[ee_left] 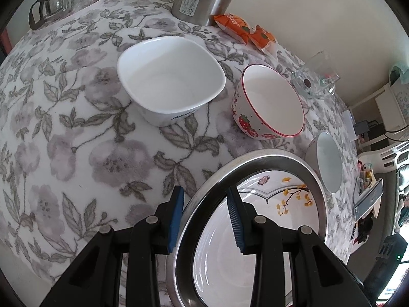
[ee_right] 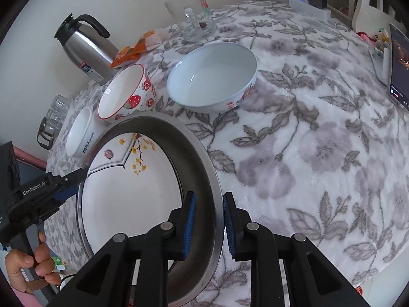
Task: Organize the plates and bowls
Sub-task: 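Lower the white flower plate flat into the steel basin with both grippers, then open both grippers and release the plate rim inside the basin, then move both grippers to the rim of the red-rimmed strawberry bowl, then close both grippers on the strawberry bowl rim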
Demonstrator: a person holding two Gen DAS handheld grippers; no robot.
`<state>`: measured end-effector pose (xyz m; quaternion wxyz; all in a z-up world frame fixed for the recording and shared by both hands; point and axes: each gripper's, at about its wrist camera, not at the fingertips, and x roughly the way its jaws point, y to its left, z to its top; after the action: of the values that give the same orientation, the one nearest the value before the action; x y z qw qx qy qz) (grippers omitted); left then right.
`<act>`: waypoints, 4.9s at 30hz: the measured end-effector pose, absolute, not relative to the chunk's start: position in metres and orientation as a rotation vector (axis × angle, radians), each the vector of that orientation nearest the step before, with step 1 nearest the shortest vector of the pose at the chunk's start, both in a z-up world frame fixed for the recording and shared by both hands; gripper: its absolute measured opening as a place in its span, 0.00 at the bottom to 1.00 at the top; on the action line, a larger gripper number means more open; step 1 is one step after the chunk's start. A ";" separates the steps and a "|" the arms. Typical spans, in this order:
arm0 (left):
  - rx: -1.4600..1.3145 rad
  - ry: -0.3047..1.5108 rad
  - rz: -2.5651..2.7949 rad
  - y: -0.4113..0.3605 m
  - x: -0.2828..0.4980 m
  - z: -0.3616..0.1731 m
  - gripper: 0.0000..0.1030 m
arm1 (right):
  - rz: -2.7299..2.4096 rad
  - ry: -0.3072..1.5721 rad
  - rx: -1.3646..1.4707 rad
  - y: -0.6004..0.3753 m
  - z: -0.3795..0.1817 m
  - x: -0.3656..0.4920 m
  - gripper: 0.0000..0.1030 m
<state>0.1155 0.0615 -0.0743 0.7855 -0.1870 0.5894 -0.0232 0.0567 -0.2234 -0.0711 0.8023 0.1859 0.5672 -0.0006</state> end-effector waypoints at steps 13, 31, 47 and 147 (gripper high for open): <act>-0.428 1.249 -0.050 0.063 0.117 -0.074 0.36 | -0.005 1.185 0.394 -0.223 -0.071 0.065 0.23; -0.404 1.291 0.070 0.072 0.113 -0.073 0.63 | -0.028 1.114 0.312 -0.219 -0.053 0.058 0.72; -0.374 1.176 0.177 0.077 0.113 -0.055 0.92 | 0.001 1.057 0.261 -0.212 -0.049 0.059 1.00; -0.355 1.178 -0.091 0.020 0.257 -0.085 0.33 | 0.099 1.100 0.241 -0.156 -0.086 0.226 0.33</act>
<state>0.2573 0.0203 -0.0847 0.8156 -0.1664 0.5525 -0.0429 0.2257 -0.1563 -0.0856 0.8444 0.1141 0.5213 0.0471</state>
